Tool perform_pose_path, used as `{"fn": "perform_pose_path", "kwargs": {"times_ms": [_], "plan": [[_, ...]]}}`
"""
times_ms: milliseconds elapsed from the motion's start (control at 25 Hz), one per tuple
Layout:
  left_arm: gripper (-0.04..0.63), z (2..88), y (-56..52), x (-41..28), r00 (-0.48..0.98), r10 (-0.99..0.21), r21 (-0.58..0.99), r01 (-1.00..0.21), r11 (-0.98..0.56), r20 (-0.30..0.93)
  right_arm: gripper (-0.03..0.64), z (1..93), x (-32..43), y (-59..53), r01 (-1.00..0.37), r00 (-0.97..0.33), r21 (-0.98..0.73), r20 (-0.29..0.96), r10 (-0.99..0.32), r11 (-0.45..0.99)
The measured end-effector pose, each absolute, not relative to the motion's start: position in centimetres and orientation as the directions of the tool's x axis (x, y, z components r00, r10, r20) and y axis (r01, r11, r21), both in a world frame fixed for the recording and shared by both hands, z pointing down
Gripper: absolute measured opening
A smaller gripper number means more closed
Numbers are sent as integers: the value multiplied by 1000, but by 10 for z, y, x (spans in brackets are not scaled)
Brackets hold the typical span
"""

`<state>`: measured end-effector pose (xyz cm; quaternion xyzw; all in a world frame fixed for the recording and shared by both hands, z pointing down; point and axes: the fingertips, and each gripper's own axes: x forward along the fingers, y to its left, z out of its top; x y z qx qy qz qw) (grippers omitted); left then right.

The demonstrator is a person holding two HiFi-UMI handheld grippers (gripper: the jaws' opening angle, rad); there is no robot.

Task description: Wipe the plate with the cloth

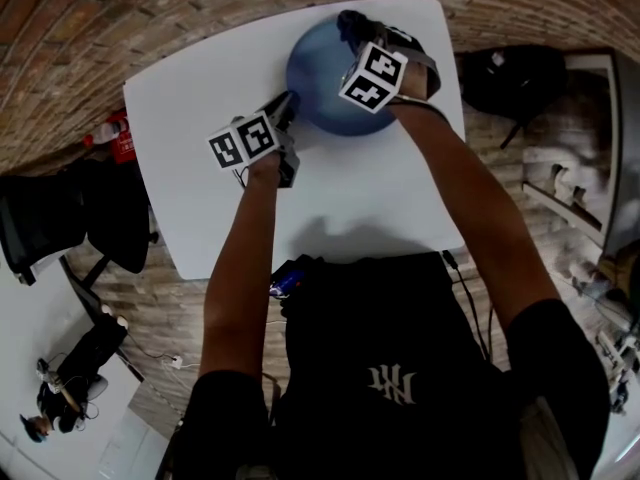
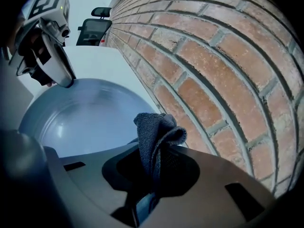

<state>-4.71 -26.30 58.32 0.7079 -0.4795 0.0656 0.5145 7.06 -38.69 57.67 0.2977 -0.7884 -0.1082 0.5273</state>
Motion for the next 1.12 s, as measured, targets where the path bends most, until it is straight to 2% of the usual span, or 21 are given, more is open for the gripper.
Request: {"fn": "perform_pose_path", "kwargs": {"times_ms": [280,600,800,960,1120], "plan": [[51,582,-260,-45,518,-624,657,-754,-10,585,84,578,89,-383,-300,-212,550,758,-616,780],[43,580,-261,-46,506,-635,643,-766,-19,584,84,578,101,-379,-280,-197,539,777,-597,794],[42,580,-259,-43,518,-630,659,-752,-14,578,84,576,105,-378,-355,-218,484,789,-574,800],[43,580,-258,-42,522,-626,662,-750,-12,580,86,555,88,-374,-397,-294,452,762,-577,799],[41,580,-258,-42,523,-628,671,-742,-3,576,86,525,41,-350,-444,-489,323,695,-528,836]]}}
